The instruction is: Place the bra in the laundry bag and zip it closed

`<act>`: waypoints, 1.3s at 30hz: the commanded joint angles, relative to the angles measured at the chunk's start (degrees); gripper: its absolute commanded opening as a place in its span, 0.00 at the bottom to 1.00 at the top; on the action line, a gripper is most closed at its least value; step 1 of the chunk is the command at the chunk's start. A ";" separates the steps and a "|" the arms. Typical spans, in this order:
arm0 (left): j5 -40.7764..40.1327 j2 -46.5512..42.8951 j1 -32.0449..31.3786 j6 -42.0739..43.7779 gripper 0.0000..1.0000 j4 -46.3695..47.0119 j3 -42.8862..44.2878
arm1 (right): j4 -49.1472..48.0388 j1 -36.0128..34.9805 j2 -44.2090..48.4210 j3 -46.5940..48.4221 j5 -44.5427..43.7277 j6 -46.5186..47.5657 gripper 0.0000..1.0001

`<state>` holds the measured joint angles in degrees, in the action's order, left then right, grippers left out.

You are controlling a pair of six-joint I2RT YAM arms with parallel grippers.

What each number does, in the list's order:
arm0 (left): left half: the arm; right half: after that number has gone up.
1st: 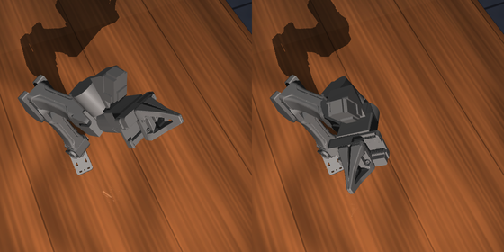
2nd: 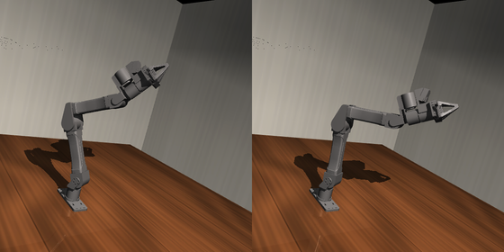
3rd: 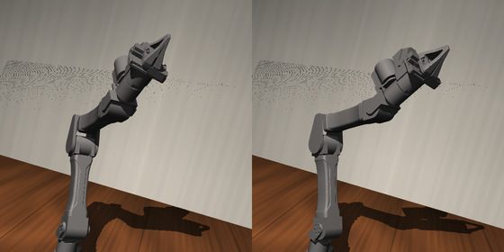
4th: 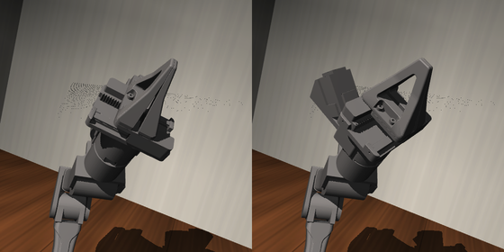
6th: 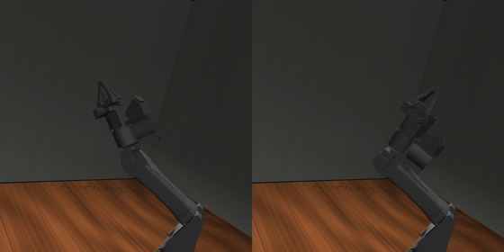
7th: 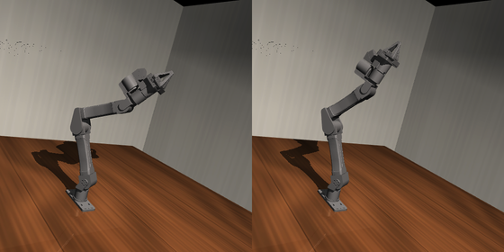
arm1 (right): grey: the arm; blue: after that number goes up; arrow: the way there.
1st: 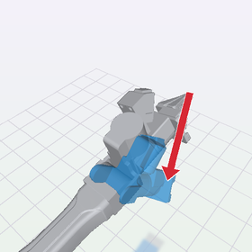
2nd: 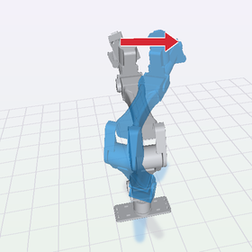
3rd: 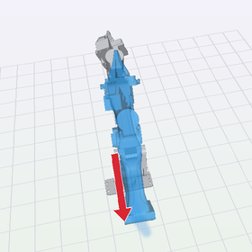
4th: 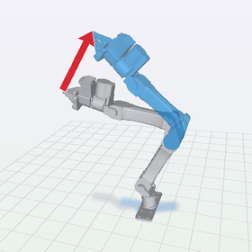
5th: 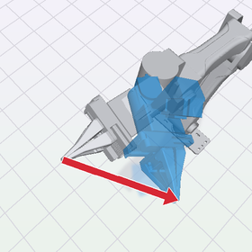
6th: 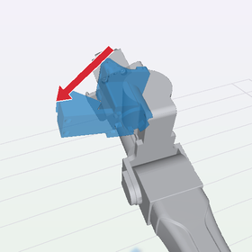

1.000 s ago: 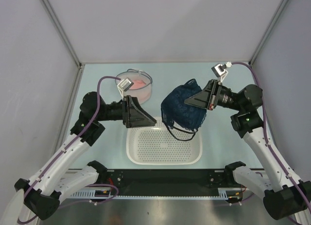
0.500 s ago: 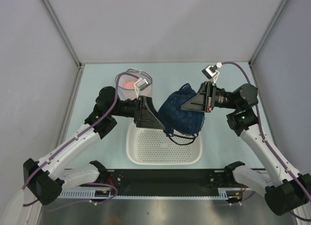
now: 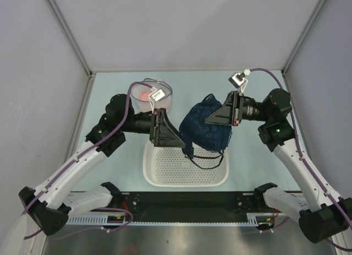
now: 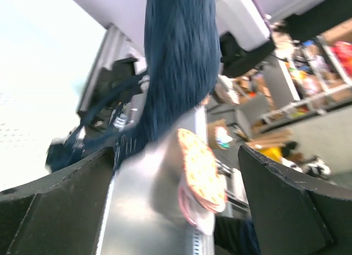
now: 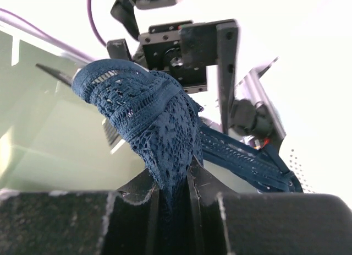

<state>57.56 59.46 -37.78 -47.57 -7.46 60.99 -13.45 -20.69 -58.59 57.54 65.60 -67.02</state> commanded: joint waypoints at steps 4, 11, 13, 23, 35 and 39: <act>-2.64 -5.32 0.34 9.87 1.00 -14.25 3.70 | 5.90 3.90 3.22 3.54 1.37 5.50 0.13; 2.03 -3.83 -1.95 -2.61 1.00 0.87 1.50 | 1.34 3.02 2.43 3.72 1.28 2.34 0.13; 2.20 -1.91 -2.12 -4.53 1.00 3.14 1.94 | 0.27 1.97 2.16 3.72 1.37 1.11 0.13; 3.87 2.76 -4.50 -6.22 1.00 7.20 2.03 | -7.02 -2.94 0.32 2.58 2.07 -3.82 0.13; 6.60 2.94 -5.29 -9.12 0.99 15.02 0.53 | -2.99 -9.02 -2.85 2.40 2.95 1.36 0.13; 6.95 3.73 -5.64 -9.64 0.84 15.37 0.80 | 0.44 -10.07 -3.99 3.63 2.95 4.44 0.15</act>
<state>62.76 62.78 -42.83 -55.86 4.64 61.63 -15.62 -29.65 -61.98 58.54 67.48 -66.24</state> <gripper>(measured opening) 0.933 0.181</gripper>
